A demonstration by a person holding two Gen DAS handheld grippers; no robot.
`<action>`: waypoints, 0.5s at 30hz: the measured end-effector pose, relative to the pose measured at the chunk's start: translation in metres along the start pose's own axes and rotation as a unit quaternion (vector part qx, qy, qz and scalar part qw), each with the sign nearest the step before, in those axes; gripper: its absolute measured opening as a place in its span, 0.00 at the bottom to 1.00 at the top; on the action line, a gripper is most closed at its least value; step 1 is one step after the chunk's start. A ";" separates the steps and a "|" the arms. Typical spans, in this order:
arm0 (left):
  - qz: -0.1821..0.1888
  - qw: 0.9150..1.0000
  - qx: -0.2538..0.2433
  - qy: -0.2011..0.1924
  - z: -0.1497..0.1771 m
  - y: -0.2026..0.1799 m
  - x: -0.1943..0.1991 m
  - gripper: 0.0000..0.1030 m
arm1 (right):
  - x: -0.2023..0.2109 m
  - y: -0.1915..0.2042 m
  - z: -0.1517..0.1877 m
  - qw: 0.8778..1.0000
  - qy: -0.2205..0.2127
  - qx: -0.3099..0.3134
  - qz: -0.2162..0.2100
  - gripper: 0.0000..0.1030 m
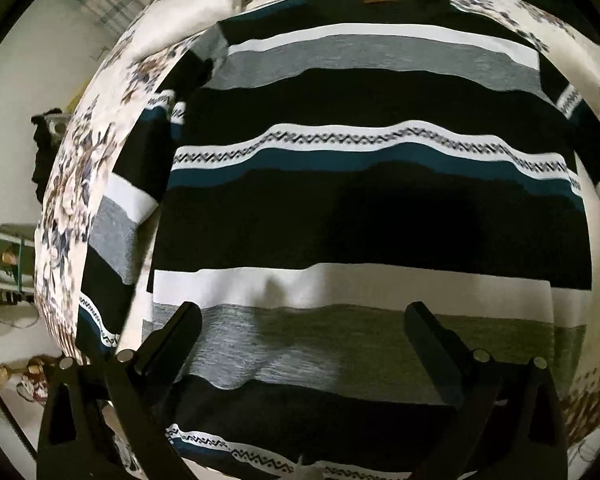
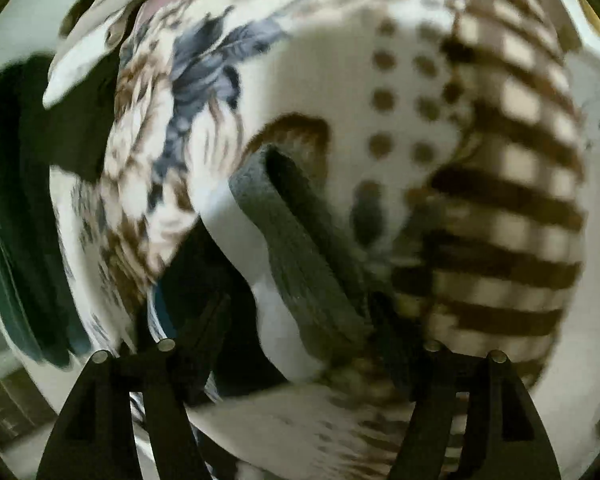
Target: Fold small clothes
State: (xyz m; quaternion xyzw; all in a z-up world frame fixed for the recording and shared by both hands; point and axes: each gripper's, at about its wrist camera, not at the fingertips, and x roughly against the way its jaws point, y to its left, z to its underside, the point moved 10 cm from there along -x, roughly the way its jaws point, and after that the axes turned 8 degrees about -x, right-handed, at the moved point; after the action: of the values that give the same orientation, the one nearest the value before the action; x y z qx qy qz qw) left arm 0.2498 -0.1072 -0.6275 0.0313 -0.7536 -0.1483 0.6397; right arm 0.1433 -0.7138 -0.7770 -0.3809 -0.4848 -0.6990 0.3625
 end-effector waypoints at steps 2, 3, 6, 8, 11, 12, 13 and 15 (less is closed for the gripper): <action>-0.001 1.000 0.013 -0.003 0.000 0.011 -0.001 1.00 | -0.001 0.018 0.007 1.000 -0.005 0.024 0.005 0.09; -0.001 1.000 0.016 -0.003 0.000 0.013 -0.001 1.00 | 0.005 0.028 0.010 0.999 -0.020 0.040 0.007 0.09; 0.004 0.999 0.037 -0.003 0.000 0.033 -0.003 1.00 | 0.035 0.054 0.004 0.995 -0.071 0.063 0.010 0.09; 0.010 0.999 0.051 -0.005 0.001 0.045 -0.004 1.00 | 0.050 0.070 -0.003 0.994 -0.086 0.063 0.012 0.09; 0.017 0.998 0.067 -0.009 0.000 0.061 -0.004 1.00 | 0.061 0.108 0.017 0.990 -0.088 0.108 0.015 0.09; 0.018 0.997 0.075 -0.010 0.001 0.071 -0.005 1.00 | 0.064 0.122 0.028 0.988 -0.085 0.129 0.012 0.09; 0.019 0.997 0.079 -0.011 0.001 0.076 -0.005 1.00 | 0.066 0.142 0.049 0.984 -0.083 0.160 0.012 0.09; 0.018 0.996 0.091 -0.012 0.002 0.092 -0.007 1.00 | 0.061 0.183 0.107 0.971 -0.073 0.227 0.007 0.09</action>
State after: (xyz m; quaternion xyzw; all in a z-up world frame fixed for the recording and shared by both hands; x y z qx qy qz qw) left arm 0.2623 -0.0171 -0.6098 0.0740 -0.7717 -0.0681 0.6280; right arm 0.2963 -0.6692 -0.6241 -0.3419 -0.6529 -0.5387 0.4082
